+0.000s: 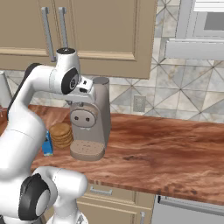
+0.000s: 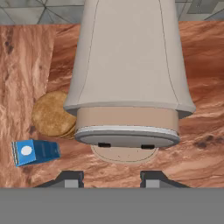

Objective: Pick the pan from the cabinet and place it on the stove. Then turn on the stove burner for the pan.

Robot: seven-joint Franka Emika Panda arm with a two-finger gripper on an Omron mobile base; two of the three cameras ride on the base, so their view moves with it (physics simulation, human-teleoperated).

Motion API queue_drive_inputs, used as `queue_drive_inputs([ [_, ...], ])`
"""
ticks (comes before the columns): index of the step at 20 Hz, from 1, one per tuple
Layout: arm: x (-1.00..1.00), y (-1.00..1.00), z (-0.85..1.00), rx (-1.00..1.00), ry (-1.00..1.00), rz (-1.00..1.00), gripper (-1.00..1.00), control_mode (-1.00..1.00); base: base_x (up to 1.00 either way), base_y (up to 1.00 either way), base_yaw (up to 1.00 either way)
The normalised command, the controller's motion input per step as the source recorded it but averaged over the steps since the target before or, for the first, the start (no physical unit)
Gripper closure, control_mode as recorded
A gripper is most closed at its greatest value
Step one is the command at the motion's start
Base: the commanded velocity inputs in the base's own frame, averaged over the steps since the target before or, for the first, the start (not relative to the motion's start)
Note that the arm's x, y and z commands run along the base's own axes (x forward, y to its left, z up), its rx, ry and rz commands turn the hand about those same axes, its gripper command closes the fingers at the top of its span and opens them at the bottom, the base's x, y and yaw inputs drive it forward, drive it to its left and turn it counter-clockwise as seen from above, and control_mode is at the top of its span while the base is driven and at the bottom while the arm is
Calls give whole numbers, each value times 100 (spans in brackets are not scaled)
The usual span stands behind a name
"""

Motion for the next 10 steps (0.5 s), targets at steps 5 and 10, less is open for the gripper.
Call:
queue_drive_inputs([
  [5, -4, 9, 0, -1, 0, 1, -100, -100, 0, 0, 0],
  [10, -29, 31, 11, -3, -22, 2, -100, -100, 0, 0, 0],
])
